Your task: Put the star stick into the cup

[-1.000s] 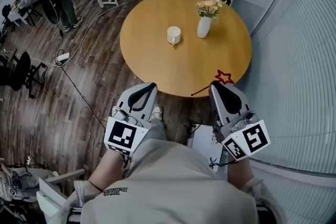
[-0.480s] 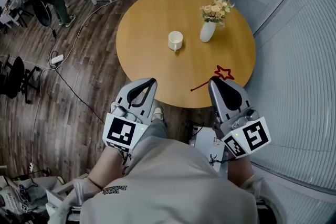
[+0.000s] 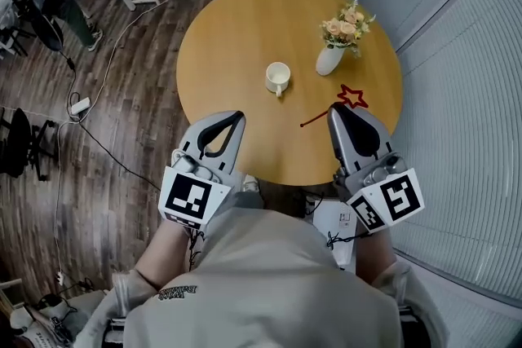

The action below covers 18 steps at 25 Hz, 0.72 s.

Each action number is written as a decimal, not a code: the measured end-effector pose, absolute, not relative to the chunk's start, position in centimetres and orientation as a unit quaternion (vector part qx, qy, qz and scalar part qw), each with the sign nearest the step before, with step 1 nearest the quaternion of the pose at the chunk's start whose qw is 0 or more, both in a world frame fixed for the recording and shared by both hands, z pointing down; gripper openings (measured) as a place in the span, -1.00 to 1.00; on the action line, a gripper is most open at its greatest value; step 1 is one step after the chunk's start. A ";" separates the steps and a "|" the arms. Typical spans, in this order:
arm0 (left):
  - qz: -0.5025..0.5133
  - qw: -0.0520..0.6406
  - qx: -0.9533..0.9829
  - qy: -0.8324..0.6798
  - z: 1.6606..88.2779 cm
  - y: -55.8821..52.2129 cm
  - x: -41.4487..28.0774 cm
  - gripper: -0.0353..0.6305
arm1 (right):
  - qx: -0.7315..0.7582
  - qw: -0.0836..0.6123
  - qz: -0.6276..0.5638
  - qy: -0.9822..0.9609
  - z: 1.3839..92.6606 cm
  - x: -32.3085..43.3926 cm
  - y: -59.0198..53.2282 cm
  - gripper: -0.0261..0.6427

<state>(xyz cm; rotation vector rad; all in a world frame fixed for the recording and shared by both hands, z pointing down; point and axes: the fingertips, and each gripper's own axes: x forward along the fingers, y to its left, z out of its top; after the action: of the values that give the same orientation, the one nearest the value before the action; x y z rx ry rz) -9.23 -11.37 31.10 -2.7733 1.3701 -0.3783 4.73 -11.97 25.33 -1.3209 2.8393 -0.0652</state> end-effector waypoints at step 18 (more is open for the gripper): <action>-0.117 0.025 -0.909 0.400 31.9 -21.9 -11.8 -0.83 | -0.451 -0.032 -0.020 0.892 26.7 0.8 -23.3 -0.82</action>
<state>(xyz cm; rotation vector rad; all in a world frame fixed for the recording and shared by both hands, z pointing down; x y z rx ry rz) -11.83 -21.94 31.91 -2.8106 1.2356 -0.3627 0.84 -23.26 26.69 -1.4463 2.8604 -0.0638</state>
